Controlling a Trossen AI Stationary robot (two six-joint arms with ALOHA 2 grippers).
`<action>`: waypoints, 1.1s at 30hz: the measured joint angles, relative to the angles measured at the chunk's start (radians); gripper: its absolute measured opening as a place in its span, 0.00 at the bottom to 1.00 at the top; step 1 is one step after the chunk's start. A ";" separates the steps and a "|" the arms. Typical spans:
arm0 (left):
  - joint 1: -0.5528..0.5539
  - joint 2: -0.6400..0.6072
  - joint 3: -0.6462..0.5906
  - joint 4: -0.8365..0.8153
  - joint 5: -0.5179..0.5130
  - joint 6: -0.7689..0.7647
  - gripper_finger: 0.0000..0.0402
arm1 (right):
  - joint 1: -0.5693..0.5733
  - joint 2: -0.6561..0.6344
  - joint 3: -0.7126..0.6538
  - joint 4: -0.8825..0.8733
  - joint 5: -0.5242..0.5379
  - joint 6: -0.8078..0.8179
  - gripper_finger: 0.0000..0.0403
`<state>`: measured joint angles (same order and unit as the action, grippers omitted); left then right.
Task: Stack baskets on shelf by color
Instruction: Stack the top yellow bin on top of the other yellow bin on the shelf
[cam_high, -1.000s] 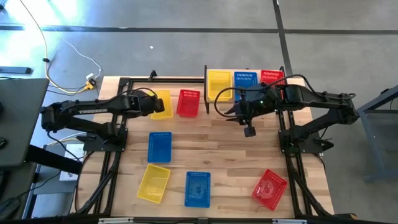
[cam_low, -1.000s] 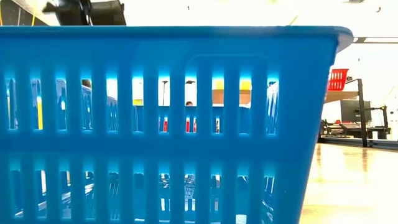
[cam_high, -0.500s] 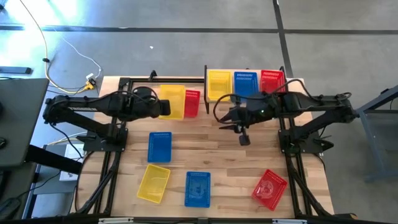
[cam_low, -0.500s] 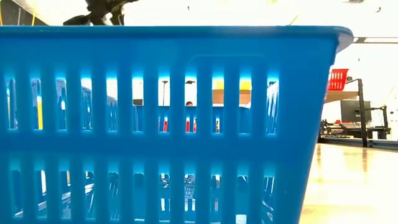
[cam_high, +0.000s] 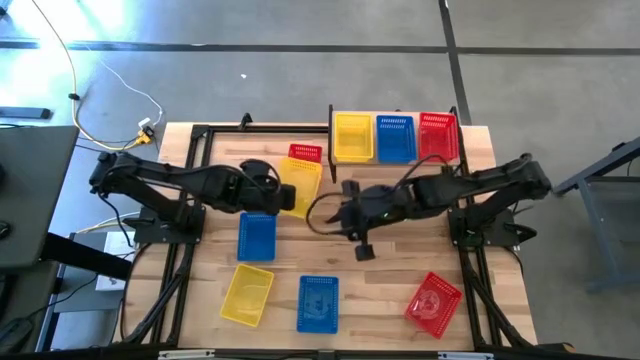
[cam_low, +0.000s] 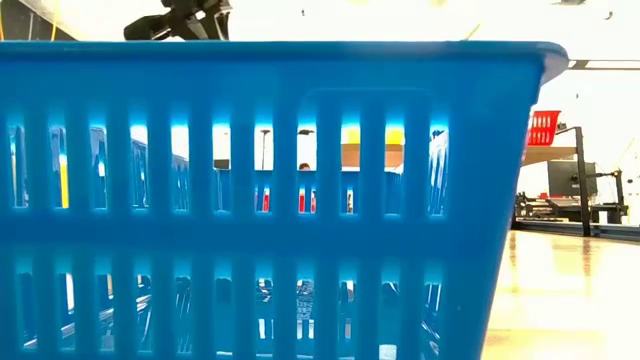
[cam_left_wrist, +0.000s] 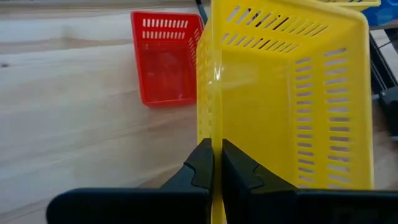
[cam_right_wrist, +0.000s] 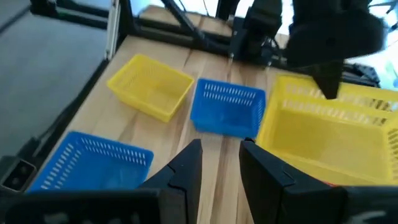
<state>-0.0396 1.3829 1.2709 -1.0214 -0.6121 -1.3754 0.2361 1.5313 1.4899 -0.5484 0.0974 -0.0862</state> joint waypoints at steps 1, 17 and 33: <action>-0.004 0.009 0.000 -0.003 0.002 -0.001 0.00 | 0.009 0.014 0.000 0.000 0.007 -0.002 0.23; -0.037 0.046 -0.001 0.047 -0.003 -0.019 0.00 | 0.046 0.219 0.000 0.143 0.133 -0.051 0.24; -0.051 0.046 -0.001 0.104 -0.007 0.009 0.00 | 0.004 0.225 0.001 0.171 0.206 -0.016 0.23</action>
<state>-0.0908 1.4292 1.2701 -0.9177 -0.6195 -1.3667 0.2404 1.7561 1.4910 -0.3774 0.3034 -0.1025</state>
